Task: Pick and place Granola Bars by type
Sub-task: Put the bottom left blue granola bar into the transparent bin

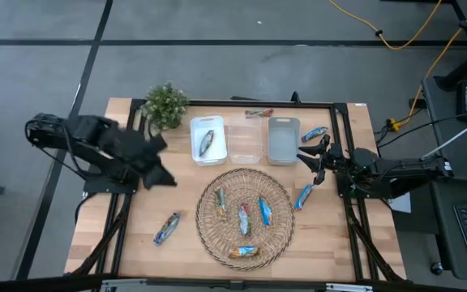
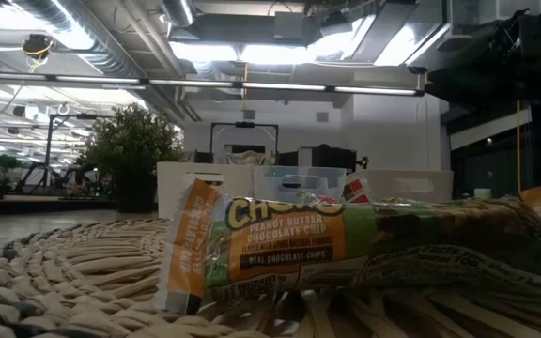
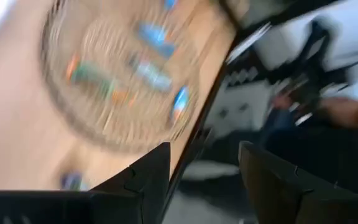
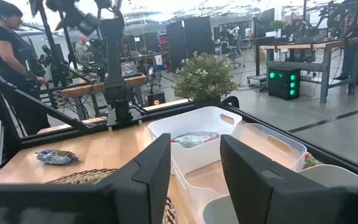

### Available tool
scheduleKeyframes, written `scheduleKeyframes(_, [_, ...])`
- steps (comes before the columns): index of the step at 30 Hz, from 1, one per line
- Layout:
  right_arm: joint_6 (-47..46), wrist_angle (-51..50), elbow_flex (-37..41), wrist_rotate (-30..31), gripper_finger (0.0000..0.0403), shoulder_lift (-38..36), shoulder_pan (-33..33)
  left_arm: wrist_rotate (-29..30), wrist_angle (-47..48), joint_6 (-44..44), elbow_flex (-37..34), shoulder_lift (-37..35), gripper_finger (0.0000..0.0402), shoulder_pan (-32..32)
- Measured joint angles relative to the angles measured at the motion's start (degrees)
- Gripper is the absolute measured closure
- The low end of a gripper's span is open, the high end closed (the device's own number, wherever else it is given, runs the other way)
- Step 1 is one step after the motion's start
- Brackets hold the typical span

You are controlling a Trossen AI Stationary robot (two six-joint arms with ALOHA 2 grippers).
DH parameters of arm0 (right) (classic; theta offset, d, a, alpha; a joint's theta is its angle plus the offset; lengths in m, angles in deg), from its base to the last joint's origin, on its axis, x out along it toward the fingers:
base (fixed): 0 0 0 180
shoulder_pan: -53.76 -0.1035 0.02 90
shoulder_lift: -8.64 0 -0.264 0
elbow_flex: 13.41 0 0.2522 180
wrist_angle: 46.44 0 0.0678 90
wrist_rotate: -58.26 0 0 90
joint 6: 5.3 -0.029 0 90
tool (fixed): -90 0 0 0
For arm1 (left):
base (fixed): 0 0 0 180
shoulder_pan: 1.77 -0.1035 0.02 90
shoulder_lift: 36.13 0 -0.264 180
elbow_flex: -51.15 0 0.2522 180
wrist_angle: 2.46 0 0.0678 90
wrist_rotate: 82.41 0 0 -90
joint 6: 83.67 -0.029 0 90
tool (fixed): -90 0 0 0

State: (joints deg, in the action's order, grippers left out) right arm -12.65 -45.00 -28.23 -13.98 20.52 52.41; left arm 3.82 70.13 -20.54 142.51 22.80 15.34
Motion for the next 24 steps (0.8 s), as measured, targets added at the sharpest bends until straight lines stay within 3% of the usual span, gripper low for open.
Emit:
scheduleKeyframes(11, [-3.4,0.4,0.0,-1.0,0.0260,0.0,0.0,-3.9,2.8,16.2,0.0,12.9,0.0220,19.6])
scheduleKeyframes(19, [-4.6,0.4,0.0,-0.9,0.0260,0.0,0.0,13.5,5.9,23.1,-3.4,19.5,0.0220,26.6])
scheduleKeyframes(21, [-6.0,0.4,0.0,-0.9,0.0260,0.0,0.0,14.6,6.0,26.5,-6.6,21.8,0.0220,27.3])
scheduleKeyframes(24, [-8.6,0.4,0.0,-0.9,0.0260,0.0,0.0,11.0,5.3,31.4,-11.7,25.3,0.0220,28.0])
